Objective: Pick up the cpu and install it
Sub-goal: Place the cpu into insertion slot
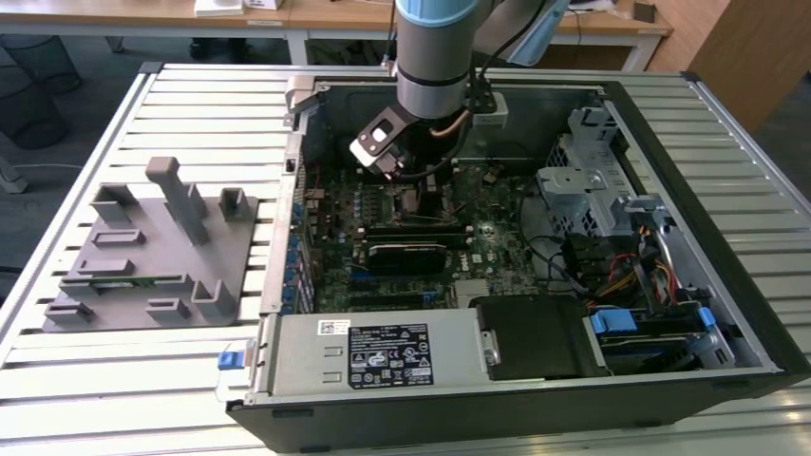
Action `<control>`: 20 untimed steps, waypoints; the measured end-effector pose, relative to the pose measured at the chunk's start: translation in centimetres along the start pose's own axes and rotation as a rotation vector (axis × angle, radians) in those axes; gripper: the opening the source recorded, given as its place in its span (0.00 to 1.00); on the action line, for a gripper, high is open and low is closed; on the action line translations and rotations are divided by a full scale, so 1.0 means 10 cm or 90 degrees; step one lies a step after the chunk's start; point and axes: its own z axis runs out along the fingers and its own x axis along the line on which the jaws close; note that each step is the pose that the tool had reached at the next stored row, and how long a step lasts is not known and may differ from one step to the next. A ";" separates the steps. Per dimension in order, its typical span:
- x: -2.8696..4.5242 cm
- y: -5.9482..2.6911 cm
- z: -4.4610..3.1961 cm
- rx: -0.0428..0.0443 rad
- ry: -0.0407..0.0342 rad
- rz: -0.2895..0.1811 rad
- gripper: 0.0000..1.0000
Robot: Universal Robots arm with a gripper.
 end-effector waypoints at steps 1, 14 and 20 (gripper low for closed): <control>-0.003 0.000 -0.003 0.0001 -0.0002 0.000 0.53; -0.015 0.001 0.011 0.0003 -0.0005 0.000 0.53; -0.015 0.006 0.020 0.0001 -0.0003 0.000 0.53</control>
